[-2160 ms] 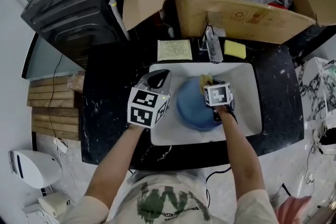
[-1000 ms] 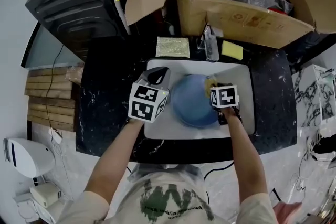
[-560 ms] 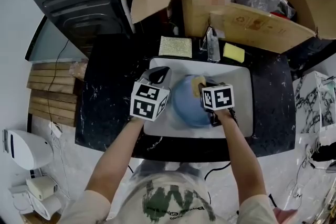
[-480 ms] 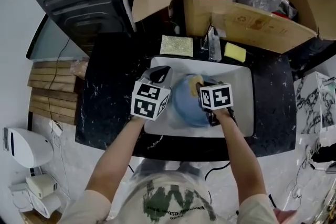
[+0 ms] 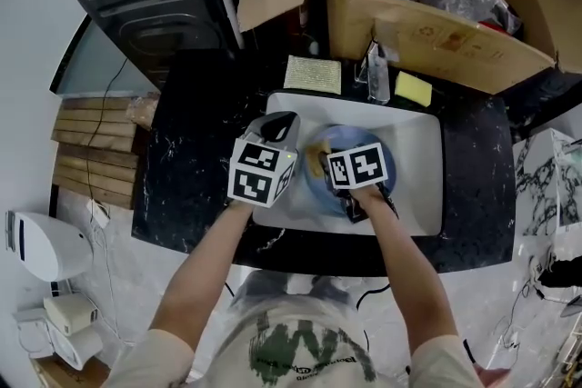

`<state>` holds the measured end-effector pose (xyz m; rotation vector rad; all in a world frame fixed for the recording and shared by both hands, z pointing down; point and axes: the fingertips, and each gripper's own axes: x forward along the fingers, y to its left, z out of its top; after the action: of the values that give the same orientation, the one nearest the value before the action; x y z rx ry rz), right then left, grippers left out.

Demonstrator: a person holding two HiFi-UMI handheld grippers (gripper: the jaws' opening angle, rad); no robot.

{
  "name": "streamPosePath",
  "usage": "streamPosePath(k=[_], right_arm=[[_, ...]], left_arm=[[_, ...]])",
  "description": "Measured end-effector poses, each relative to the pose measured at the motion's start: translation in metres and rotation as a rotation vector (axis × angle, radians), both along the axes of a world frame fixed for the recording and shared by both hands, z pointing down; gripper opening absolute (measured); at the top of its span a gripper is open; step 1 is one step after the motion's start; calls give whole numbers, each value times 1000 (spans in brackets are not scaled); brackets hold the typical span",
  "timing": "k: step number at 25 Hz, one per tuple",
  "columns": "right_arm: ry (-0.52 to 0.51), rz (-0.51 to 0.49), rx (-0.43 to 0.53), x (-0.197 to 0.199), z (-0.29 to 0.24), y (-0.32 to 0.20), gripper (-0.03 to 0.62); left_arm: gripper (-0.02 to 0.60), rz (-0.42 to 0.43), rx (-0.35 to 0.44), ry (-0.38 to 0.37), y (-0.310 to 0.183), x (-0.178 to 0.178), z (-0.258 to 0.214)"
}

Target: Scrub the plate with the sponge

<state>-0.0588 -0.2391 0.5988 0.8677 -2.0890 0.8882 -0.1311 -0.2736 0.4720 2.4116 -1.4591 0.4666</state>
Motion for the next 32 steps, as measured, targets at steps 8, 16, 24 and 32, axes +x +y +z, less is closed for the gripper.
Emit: streamPosePath(k=[8, 16, 24, 32], right_arm=[[18, -7, -71, -5, 18, 13, 67], [101, -42, -70, 12, 31, 16, 67], [154, -44, -77, 35, 36, 17, 69], [209, -36, -64, 65, 37, 12, 69]], left_arm=[[3, 0, -3, -1, 5, 3, 2], [3, 1, -10, -7, 8, 7, 5], [3, 2, -15, -12, 8, 12, 8], [3, 4, -15, -8, 8, 20, 8]])
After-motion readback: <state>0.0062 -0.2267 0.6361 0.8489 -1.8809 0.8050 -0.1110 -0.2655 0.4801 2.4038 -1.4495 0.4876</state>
